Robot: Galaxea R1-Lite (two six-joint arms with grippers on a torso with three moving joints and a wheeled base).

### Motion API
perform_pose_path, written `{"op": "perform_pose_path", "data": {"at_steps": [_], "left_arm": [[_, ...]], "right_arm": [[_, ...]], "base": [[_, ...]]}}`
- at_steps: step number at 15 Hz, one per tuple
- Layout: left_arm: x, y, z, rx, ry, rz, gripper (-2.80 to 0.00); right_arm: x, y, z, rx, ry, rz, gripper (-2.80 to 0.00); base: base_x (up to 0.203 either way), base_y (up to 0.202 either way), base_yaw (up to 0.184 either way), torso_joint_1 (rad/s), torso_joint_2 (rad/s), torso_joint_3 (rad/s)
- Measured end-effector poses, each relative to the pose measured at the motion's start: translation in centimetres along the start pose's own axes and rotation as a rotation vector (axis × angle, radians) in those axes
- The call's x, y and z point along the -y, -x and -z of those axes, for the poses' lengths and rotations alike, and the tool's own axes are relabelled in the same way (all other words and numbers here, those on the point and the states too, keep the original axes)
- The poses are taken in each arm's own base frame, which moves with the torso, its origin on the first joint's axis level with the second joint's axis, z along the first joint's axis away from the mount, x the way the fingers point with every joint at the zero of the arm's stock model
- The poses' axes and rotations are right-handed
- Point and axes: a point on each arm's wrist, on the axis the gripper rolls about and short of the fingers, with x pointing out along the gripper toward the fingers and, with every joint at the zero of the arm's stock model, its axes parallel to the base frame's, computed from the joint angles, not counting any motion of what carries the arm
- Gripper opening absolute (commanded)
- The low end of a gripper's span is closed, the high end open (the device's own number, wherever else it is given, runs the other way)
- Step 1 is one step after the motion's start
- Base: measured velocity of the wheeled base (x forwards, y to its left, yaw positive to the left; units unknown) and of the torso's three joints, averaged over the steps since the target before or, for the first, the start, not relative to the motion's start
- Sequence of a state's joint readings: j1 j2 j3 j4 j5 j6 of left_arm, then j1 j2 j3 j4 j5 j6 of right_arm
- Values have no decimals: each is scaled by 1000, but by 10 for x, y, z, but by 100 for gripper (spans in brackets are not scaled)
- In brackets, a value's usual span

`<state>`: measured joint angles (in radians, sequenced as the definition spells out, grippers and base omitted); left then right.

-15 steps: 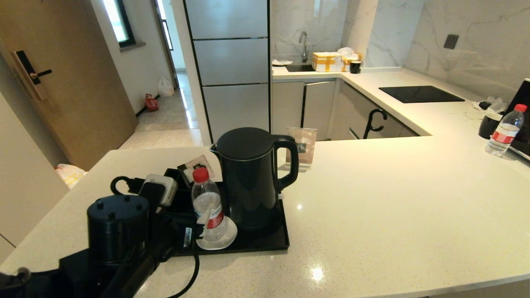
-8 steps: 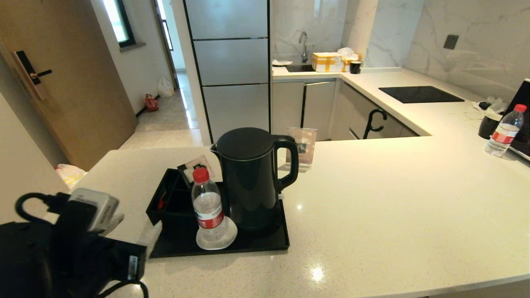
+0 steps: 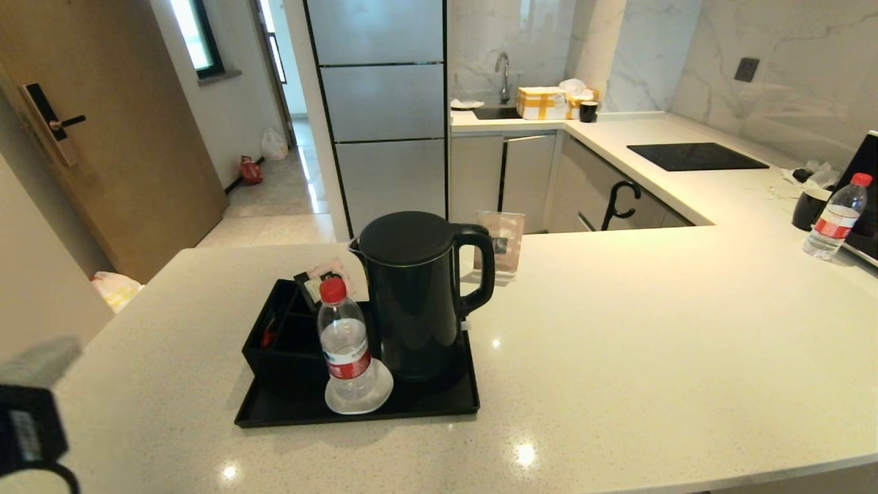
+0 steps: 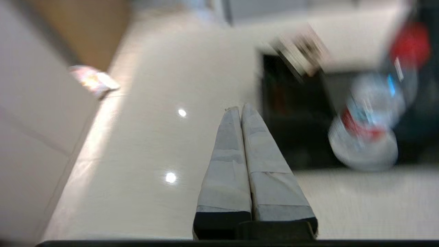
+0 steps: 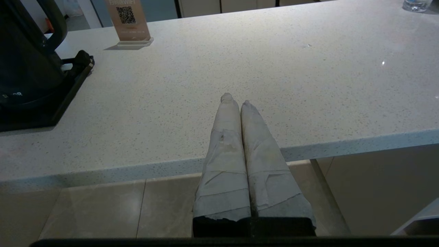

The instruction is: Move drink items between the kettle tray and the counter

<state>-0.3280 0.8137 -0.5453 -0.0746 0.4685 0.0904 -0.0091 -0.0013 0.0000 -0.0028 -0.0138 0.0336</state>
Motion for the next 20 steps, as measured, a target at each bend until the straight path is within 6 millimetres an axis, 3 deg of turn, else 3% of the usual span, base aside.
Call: {"op": "perform_pose_path", "data": {"at_steps": [2, 4, 6, 9, 13, 16, 18, 20], "left_arm": [[-29, 46, -27, 51, 95, -38, -280], [-43, 109, -28, 68, 170, 13, -280], [-41, 144, -10, 5, 214, 91, -280], [-35, 173, 31, -65, 268, 147, -280], [-33, 186, 51, -41, 288, 160, -280], [-32, 180, 55, 34, 274, 159, -280], [-26, 152, 72, 68, 274, 154, -280], [-14, 110, 115, 11, 262, 150, -280]], "right_arm": [[0, 0, 0, 1, 0, 0, -280], [0, 0, 0, 1, 0, 0, -280], [0, 0, 0, 1, 0, 0, -280], [0, 0, 0, 0, 0, 0, -280], [0, 0, 0, 1, 0, 0, -280], [0, 0, 0, 1, 0, 0, -280], [0, 0, 0, 1, 0, 0, -280], [0, 0, 0, 0, 0, 0, -280]], "base": [[0, 0, 0, 0, 0, 0], [0, 0, 0, 0, 0, 0], [0, 0, 0, 0, 0, 0], [0, 0, 0, 0, 0, 0], [45, 31, -4, 0, -4, 2], [27, 17, 4, 1, 4, 1], [0, 0, 0, 0, 0, 0], [0, 0, 0, 0, 0, 0]]}}
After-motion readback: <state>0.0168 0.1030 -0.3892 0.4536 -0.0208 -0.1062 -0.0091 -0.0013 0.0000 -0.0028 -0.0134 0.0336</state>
